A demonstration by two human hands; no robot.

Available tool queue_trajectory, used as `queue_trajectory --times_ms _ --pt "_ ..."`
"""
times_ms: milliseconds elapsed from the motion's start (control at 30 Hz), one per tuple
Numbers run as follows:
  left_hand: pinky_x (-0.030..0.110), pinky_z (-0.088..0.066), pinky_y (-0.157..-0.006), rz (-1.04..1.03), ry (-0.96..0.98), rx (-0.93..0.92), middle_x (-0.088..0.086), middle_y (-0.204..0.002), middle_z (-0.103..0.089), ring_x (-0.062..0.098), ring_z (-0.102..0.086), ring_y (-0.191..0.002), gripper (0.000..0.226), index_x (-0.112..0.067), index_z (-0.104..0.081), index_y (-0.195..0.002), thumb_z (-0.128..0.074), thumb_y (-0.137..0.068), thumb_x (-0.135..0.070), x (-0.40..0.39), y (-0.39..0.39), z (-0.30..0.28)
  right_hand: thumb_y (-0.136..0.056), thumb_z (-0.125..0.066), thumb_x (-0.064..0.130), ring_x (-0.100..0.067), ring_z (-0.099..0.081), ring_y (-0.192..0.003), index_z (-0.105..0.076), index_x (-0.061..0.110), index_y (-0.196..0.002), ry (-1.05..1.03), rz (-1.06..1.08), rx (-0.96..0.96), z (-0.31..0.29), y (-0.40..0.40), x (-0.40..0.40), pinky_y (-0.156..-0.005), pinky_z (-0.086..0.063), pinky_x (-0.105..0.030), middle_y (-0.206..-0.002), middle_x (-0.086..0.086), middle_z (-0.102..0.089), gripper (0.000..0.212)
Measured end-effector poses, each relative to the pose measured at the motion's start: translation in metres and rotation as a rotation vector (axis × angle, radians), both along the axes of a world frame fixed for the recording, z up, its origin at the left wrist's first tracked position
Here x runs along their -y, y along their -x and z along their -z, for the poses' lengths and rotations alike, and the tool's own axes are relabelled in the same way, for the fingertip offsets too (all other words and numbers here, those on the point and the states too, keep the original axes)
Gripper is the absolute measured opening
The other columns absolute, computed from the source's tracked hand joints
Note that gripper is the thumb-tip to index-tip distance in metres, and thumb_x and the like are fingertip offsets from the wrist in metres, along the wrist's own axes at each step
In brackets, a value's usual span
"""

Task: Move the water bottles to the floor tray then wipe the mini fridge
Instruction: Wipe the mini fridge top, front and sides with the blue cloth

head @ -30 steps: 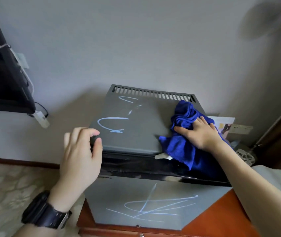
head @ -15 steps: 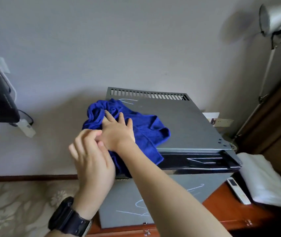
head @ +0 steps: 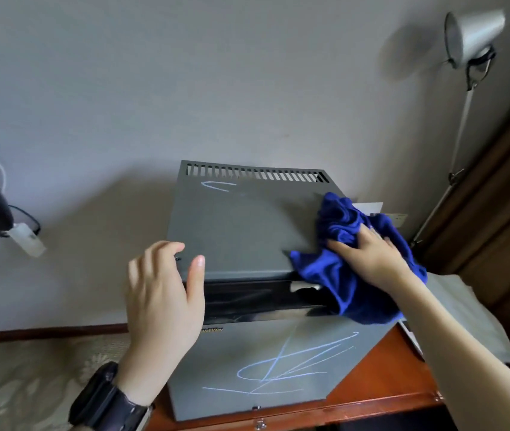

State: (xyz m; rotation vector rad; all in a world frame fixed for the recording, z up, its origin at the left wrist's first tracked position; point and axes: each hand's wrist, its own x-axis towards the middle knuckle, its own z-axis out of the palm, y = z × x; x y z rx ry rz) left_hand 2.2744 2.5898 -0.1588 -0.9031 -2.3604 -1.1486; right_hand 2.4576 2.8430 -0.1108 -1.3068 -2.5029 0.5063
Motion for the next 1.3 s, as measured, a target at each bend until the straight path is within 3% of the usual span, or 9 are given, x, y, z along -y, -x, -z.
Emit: queue_trajectory --times_ms 233,367,467,633,800,1000,1167,1233,1300 --pt "0.043 -0.037 -0.088 -0.026 -0.042 -0.028 0.011 -0.117 -0.061 0.038 -0.053 -0.1 0.04 -0.008 -0.057 -0.114 -0.038 -0.095 -0.038 0.0 -0.001 0.0 -0.085 -0.04 0.073 -0.03 -0.011 -0.153 -0.028 0.039 -0.152 -0.013 0.04 0.152 0.003 0.047 0.015 -0.121 -0.009 -0.055 -0.165 0.012 -0.019 0.077" --pt "0.047 -0.037 -0.087 -0.079 -0.062 -0.031 0.015 -0.123 -0.057 0.037 -0.047 -0.103 0.04 -0.007 -0.053 -0.121 -0.04 -0.093 -0.032 0.0 -0.002 0.001 -0.083 -0.036 0.076 -0.033 -0.01 -0.153 -0.029 0.031 -0.152 -0.074 -0.177 0.191 0.004 0.13 0.079 -0.119 -0.01 -0.057 -0.166 0.01 -0.017 0.083" --pt "0.049 -0.04 -0.089 -0.083 -0.089 -0.02 0.016 -0.128 -0.054 0.038 -0.046 -0.106 0.041 -0.005 -0.052 -0.124 -0.04 -0.093 -0.03 0.002 -0.002 0.0 -0.088 -0.036 0.068 -0.033 0.001 -0.154 -0.023 0.029 -0.155 -0.057 -0.377 0.218 0.006 0.183 0.138 -0.12 -0.003 -0.057 -0.168 0.01 -0.008 0.079" --pt "0.049 -0.037 -0.094 -0.038 -0.139 0.028 0.014 -0.132 -0.054 0.04 -0.046 -0.112 0.045 -0.005 -0.053 -0.126 -0.035 -0.093 -0.029 0.005 0.0 -0.001 -0.094 -0.039 0.058 -0.027 0.003 -0.155 -0.018 0.034 -0.156 0.005 -0.509 0.159 0.007 0.193 0.154 -0.122 0.004 -0.052 -0.167 0.013 -0.006 0.069" --pt "0.05 -0.038 -0.098 -0.015 -0.034 -0.032 0.013 -0.139 -0.051 0.039 -0.045 -0.119 0.051 -0.007 -0.052 -0.131 -0.035 -0.094 -0.038 0.004 0.001 -0.003 -0.085 -0.044 0.072 -0.018 -0.012 -0.154 -0.03 0.039 -0.15 0.007 -0.319 0.008 0.009 0.127 0.102 -0.124 -0.006 -0.047 -0.163 0.017 -0.024 0.074" --pt "0.049 -0.037 -0.095 -0.025 0.022 -0.01 0.014 -0.136 -0.052 0.04 -0.046 -0.117 0.053 -0.01 -0.058 -0.124 -0.035 -0.092 -0.046 0.003 -0.001 -0.001 -0.06 -0.037 0.086 -0.021 -0.037 -0.142 -0.051 0.035 -0.131 -0.025 0.069 0.068 -0.001 0.036 0.009 -0.117 -0.023 -0.048 -0.147 0.008 -0.05 0.089" --pt "0.05 -0.041 -0.095 -0.001 0.025 -0.03 0.014 -0.133 -0.055 0.042 -0.052 -0.112 0.05 -0.009 -0.062 -0.119 -0.038 -0.091 -0.043 0.003 0.002 0.0 -0.048 -0.061 0.088 -0.023 -0.048 -0.135 -0.051 0.038 -0.129 0.136 0.157 -0.044 0.015 0.044 -0.09 -0.113 -0.036 -0.048 -0.142 0.005 -0.055 0.096" --pt "0.049 -0.042 -0.094 0.002 0.006 -0.04 0.013 -0.131 -0.057 0.041 -0.054 -0.11 0.047 -0.009 -0.064 -0.117 -0.04 -0.09 -0.039 0.001 0.005 0.003 -0.054 -0.056 0.081 -0.027 -0.043 -0.138 -0.046 0.032 -0.136 0.148 0.21 -0.04 0.01 0.066 -0.105 -0.114 -0.033 -0.049 -0.149 0.0 -0.047 0.096" --pt "0.047 -0.042 -0.091 -0.008 -0.019 -0.046 0.012 -0.13 -0.059 0.041 -0.056 -0.108 0.046 -0.009 -0.066 -0.115 -0.042 -0.088 -0.037 -0.001 0.006 0.004 -0.068 -0.042 0.08 -0.035 -0.025 -0.147 -0.033 0.025 -0.149 0.103 0.276 0.073 0.006 0.094 -0.108 -0.118 -0.022 -0.053 -0.159 -0.001 -0.032 0.098"
